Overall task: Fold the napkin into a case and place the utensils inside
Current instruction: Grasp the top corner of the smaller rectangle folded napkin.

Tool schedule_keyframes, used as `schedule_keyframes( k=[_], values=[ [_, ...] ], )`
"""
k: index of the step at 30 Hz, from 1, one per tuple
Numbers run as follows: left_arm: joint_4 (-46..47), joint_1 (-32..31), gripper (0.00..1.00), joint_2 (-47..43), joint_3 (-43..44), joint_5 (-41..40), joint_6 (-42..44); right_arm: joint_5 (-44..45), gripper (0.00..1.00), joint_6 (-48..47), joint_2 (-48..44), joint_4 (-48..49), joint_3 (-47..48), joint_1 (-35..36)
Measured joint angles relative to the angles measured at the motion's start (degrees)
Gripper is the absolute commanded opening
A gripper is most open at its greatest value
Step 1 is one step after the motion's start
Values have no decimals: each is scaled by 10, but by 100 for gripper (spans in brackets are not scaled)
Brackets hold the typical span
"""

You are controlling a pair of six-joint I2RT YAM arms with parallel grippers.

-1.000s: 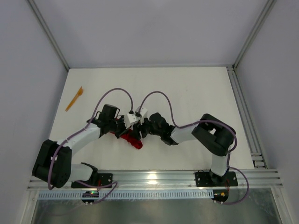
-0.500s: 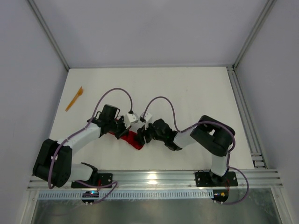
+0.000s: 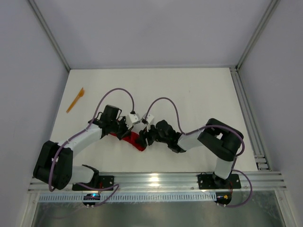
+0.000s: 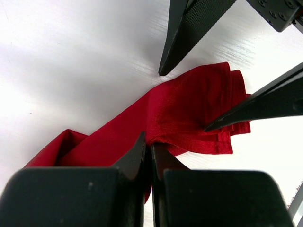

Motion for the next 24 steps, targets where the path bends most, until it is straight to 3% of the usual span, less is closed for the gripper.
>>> schedule_keyframes(
  k=[14, 17, 22, 24],
  values=[
    [0, 6, 0, 12, 12, -2, -30, 23, 64, 34, 26, -4, 34, 12],
    [0, 11, 0, 12, 12, -2, -37, 28, 56, 40, 39, 4, 44, 12],
    [-2, 13, 0, 7, 12, -2, -42, 35, 22, 46, 49, 15, 46, 15],
    [-3, 13, 0, 3, 12, -2, -43, 36, 18, 46, 50, 16, 46, 16]
  ],
)
